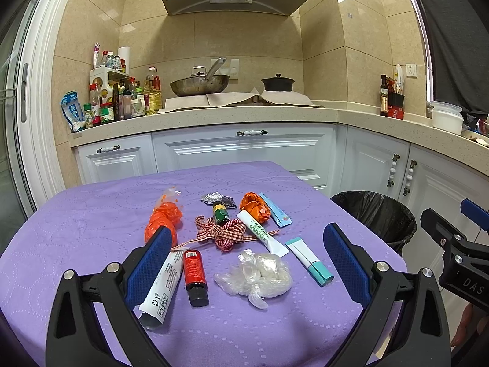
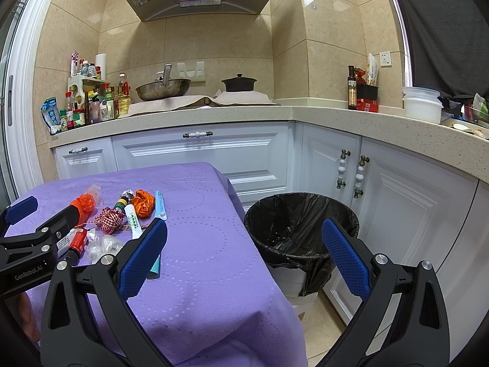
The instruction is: Collect trash
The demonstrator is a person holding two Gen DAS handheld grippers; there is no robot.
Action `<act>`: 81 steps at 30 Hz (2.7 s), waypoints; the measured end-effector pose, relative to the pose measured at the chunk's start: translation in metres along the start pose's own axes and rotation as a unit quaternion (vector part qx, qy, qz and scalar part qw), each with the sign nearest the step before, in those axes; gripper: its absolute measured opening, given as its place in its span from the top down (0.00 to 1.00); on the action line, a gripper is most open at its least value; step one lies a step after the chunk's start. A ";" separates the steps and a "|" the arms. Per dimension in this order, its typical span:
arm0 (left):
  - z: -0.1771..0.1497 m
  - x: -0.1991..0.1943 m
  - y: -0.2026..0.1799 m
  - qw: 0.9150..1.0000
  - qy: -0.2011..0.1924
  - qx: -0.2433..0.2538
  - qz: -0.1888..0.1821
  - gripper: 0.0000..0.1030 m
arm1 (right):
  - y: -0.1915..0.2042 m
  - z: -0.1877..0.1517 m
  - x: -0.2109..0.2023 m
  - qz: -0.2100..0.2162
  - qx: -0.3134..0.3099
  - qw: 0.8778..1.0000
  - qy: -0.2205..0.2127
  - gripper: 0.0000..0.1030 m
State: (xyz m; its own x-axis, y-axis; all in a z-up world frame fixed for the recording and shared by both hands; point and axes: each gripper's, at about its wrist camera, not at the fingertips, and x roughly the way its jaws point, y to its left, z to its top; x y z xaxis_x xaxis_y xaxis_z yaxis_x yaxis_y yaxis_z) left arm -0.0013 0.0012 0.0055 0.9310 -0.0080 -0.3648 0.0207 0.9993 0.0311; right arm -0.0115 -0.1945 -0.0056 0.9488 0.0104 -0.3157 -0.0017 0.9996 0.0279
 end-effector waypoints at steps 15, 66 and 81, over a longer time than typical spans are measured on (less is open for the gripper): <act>0.000 0.000 -0.001 1.000 -0.001 -0.001 0.001 0.06 | 0.000 -0.001 0.000 0.000 0.000 1.000 0.000 0.04; -0.056 0.033 0.076 0.993 0.102 -0.029 0.053 0.53 | 0.068 -0.034 0.082 0.132 -0.040 0.984 0.109 0.34; -0.061 0.031 0.080 0.993 0.109 -0.030 0.043 0.88 | 0.086 -0.047 0.096 0.158 -0.065 0.975 0.140 0.73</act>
State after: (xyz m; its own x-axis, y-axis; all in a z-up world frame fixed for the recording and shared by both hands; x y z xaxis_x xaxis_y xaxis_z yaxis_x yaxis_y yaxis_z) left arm 0.0072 0.0831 -0.0600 0.8274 0.0792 -0.5560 -0.0837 0.9963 0.0173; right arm 0.0646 -0.1060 -0.0779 0.7703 0.3078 -0.5586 -0.3379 0.9398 0.0519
